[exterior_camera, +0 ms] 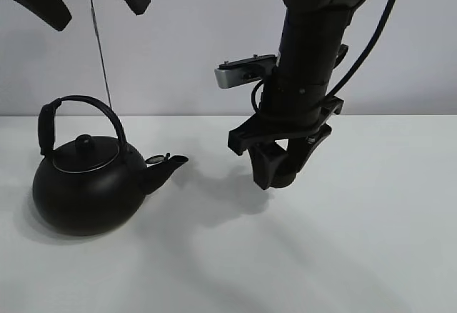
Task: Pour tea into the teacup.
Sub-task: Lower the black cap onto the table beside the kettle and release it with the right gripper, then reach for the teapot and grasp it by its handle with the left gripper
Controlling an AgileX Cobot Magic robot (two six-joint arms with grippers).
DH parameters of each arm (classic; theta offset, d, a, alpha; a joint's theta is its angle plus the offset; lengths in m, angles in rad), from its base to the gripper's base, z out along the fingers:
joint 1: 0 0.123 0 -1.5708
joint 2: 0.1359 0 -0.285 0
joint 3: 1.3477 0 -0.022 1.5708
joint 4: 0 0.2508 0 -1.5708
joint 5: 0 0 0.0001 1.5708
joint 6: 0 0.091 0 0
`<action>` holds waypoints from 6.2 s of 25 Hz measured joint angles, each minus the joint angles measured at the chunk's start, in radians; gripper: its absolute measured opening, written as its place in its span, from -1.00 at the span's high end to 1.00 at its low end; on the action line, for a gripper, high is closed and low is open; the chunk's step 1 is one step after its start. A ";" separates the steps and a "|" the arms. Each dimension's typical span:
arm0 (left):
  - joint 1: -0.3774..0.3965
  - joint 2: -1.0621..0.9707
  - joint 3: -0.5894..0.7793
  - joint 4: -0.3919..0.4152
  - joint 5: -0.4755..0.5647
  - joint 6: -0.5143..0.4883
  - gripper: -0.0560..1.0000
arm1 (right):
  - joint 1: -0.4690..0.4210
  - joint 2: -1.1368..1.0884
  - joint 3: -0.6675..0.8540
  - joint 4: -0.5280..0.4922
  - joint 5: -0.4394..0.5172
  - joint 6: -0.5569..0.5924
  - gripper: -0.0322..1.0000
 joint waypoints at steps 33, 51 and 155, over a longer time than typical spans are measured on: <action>0.000 0.000 0.000 0.000 -0.014 0.000 -0.37 | 0.116 0.141 -0.068 0.006 -0.099 -0.024 0.16; 0.000 0.000 0.000 0.000 -0.014 0.000 -0.37 | 0.116 0.142 -0.068 0.012 -0.120 -0.024 0.16; 0.001 -0.154 0.252 0.310 -0.351 0.000 -0.37 | -0.294 -0.271 -0.068 0.317 -0.081 0.110 -0.33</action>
